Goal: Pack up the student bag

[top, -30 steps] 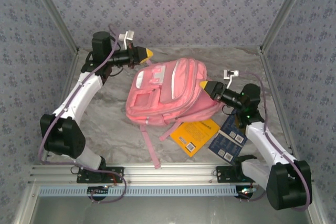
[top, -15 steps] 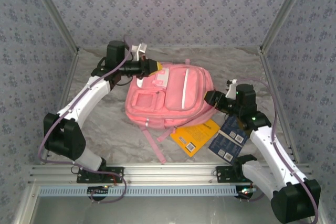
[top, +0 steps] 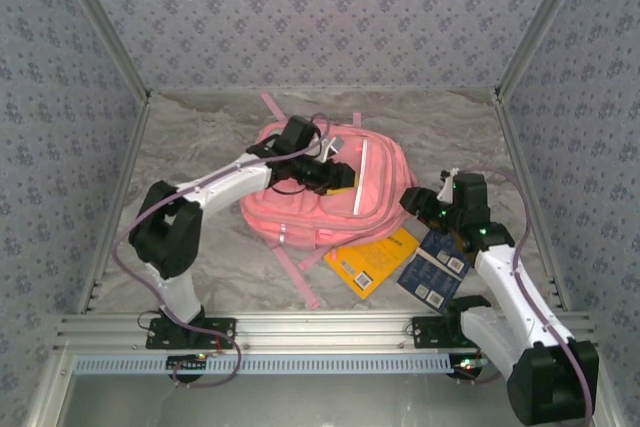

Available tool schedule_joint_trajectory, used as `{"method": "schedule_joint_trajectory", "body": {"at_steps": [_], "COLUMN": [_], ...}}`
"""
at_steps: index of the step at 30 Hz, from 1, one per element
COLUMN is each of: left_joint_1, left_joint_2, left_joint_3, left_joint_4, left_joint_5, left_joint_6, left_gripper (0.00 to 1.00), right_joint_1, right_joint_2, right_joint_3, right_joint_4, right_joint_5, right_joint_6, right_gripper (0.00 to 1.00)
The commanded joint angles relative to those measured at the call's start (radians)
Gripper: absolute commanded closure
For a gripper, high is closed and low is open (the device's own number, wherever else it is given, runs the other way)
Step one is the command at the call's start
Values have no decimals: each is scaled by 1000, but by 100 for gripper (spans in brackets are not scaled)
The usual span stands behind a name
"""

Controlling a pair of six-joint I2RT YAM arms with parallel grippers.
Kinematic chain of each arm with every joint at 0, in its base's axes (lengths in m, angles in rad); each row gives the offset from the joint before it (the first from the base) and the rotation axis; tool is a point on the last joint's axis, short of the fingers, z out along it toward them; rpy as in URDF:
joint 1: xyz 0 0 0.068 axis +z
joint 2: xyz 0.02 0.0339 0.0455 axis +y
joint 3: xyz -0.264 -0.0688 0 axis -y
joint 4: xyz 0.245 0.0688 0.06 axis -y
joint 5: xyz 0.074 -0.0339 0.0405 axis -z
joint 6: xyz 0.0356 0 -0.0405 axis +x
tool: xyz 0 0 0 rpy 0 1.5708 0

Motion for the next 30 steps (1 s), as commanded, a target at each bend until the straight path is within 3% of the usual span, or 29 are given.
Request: {"method": "schedule_joint_trajectory", "body": {"at_steps": [1,13,21,23,25,26,30], "left_joint_1": [-16,-77,-98,-106,-110,-110,-85], "left_joint_2": [36,153,196,208,219,220,164], "left_joint_3": [79,211,249,271,301,314,339], "left_joint_4": [-14,-64,-129,-156,-194,-210,-244], "left_joint_5": [-41,-52,-104,-116,-130,-132,-138], "left_joint_6": [31,69,113,132,162,171,204], "left_gripper": [56,67,69,77,96,100,100], "right_joint_1": [-33,-82,-95,-95,-94,-94,-82], "right_joint_2": [-45,-49,-34,-31,-29,-30,-37], "right_joint_3": [-31,-83,-80,-82,-81,-80,-52], "right_joint_4": [-18,22,43,47,44,44,38], "right_joint_5": [-9,-79,-101,-102,-95,-93,-94], "right_joint_6": [0,15,24,25,27,25,18], "right_gripper": [48,49,49,49,50,50,48]}}
